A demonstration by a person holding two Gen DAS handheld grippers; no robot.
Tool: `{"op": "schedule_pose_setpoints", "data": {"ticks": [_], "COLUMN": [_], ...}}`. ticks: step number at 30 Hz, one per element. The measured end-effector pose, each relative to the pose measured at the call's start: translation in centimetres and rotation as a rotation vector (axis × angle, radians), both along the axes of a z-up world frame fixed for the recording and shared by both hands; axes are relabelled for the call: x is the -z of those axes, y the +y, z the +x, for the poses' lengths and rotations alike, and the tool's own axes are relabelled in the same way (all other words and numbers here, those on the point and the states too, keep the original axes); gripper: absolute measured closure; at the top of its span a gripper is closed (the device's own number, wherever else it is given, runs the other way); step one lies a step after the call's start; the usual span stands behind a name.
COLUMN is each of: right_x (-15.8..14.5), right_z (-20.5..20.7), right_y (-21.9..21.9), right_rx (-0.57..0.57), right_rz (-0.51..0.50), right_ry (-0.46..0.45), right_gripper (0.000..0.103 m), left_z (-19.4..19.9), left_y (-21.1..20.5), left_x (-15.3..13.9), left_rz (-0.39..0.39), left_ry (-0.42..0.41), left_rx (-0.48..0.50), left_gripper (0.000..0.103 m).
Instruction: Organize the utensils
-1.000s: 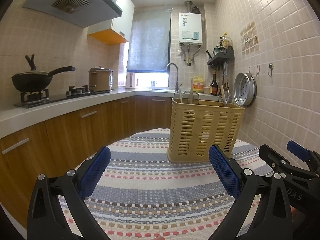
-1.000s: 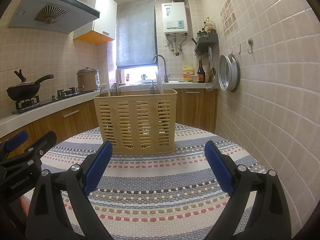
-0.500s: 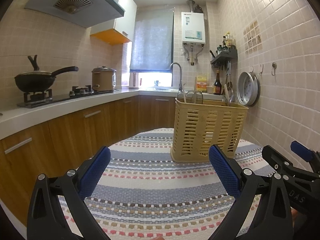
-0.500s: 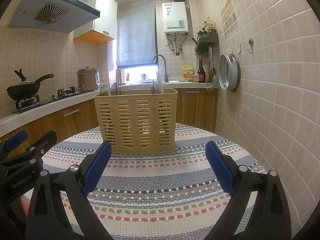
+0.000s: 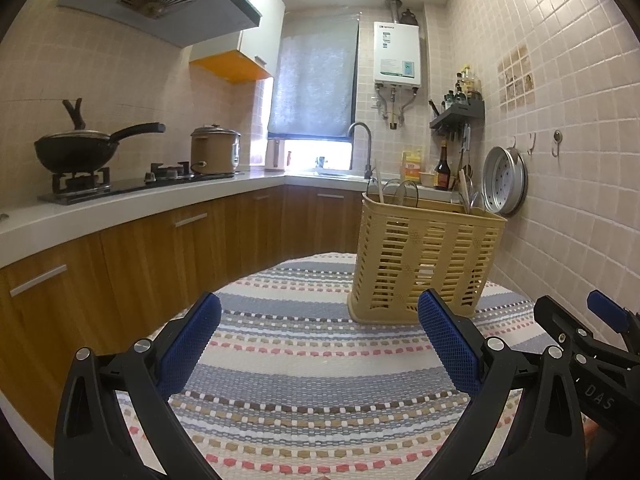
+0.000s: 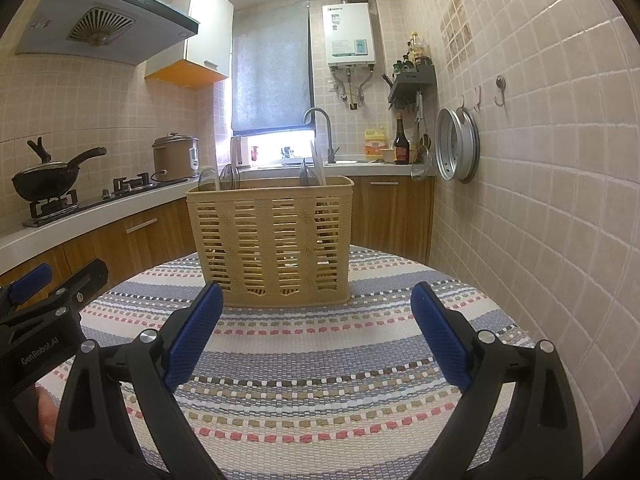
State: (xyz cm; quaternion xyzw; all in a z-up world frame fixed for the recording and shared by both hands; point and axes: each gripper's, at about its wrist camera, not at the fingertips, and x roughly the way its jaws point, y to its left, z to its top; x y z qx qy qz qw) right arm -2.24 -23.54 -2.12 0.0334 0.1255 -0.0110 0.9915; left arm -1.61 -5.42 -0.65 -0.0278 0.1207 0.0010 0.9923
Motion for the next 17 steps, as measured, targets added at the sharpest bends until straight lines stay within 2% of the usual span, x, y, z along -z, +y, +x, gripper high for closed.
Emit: {"op": "schedule_pose_setpoints", "data": {"ticks": [9,17], "right_x": [-0.1,0.1], "right_z": [0.0,0.2], "right_y": [-0.2,-0.3], "right_rx": [0.001,0.004], "right_rz": [0.004,0.007], "right_ry": [0.004,0.007], "right_gripper": [0.01,0.01], "left_z": [-0.1,0.4], "left_y": [0.0,1.1], "left_x": [0.0,0.1], "left_rz": [-0.001,-0.061], "left_ry": [-0.005,0.024], "left_rx": [-0.011,-0.007], "left_gripper": [0.007,0.007]}}
